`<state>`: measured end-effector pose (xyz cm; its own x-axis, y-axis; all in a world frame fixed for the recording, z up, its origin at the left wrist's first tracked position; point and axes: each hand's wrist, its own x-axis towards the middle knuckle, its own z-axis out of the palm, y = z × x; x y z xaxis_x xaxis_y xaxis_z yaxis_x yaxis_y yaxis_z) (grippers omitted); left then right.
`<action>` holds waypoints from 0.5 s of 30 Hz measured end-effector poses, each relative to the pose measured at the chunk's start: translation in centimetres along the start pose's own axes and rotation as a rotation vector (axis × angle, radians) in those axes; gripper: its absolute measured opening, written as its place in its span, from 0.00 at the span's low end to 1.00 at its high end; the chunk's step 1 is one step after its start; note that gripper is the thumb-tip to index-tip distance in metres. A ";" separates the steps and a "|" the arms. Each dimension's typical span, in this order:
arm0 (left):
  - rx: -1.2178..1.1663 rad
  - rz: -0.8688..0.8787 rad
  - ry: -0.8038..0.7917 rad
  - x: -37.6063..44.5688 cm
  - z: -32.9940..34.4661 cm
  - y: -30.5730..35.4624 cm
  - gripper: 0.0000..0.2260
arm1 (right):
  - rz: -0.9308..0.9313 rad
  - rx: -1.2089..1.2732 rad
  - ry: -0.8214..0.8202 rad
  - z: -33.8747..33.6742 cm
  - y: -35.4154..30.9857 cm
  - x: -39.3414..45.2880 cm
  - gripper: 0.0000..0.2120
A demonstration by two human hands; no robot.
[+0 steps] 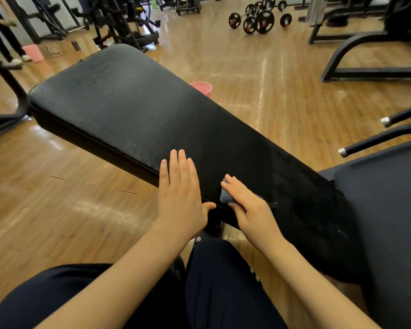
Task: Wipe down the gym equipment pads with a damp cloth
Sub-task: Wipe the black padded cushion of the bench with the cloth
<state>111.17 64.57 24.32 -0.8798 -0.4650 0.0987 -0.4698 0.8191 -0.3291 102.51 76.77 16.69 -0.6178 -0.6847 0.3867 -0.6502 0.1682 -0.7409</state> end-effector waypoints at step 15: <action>-0.009 0.048 -0.079 0.0 -0.5 -0.6 0.54 | 0.137 0.061 0.066 -1.7 2.2 4.6 0.23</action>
<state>111.45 64.28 25.02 -0.8930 -0.4499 0.0084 -0.4282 0.8439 -0.3232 97.45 75.24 17.75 -0.7278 -0.6102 0.3130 -0.5307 0.2120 -0.8206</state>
